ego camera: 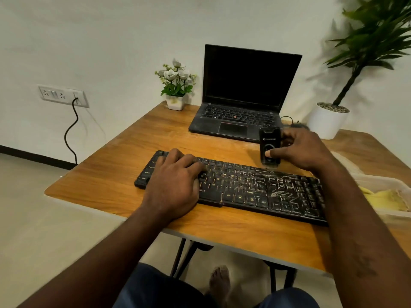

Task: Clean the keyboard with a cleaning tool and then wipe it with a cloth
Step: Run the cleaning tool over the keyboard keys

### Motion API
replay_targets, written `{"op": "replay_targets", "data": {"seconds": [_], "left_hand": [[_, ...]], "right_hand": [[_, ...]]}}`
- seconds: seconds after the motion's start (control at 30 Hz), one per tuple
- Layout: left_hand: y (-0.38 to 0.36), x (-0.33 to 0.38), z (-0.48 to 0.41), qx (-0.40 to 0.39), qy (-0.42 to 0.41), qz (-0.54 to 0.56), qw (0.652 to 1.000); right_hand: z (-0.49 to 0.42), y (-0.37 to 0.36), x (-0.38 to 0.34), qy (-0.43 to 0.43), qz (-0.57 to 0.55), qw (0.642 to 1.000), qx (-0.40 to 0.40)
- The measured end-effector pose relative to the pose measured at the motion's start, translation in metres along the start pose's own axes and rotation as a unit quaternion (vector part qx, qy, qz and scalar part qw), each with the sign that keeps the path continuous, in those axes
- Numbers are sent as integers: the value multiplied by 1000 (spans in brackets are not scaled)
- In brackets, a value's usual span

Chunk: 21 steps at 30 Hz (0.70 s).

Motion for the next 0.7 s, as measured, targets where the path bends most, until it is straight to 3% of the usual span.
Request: {"op": "replay_targets", "data": {"seconds": [0.13,0.3,0.47,0.63,0.7], "left_hand": [[7,21,-3,20,-18,-1,1000],[2,39,-7,4,-25,-4,1000],[1,38,-8,0,-26,-3,1000],[0,38,-8,1,-27,-11,1000],[1,38,-7,0,-25,-8,1000]], "right_hand": [[11,-23,-13,31,-63,994,-79],[8,-13,-4,58,-7,998,14],[17,-30,-14,97,-70,992,-33],[28,-71,-50,185,-38,978,-92],[26,-62,-47,177,-25,979,-97]]}}
Point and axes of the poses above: each hand's wrist, its own z-axis away from the middle knuckle, its own y-axis out of the back of the hand, x = y × z, the point moved 10 cm from there along -z, towards the middle knuckle, and after that the axes turned 12 degrees about -z, right-handed, at the moved point
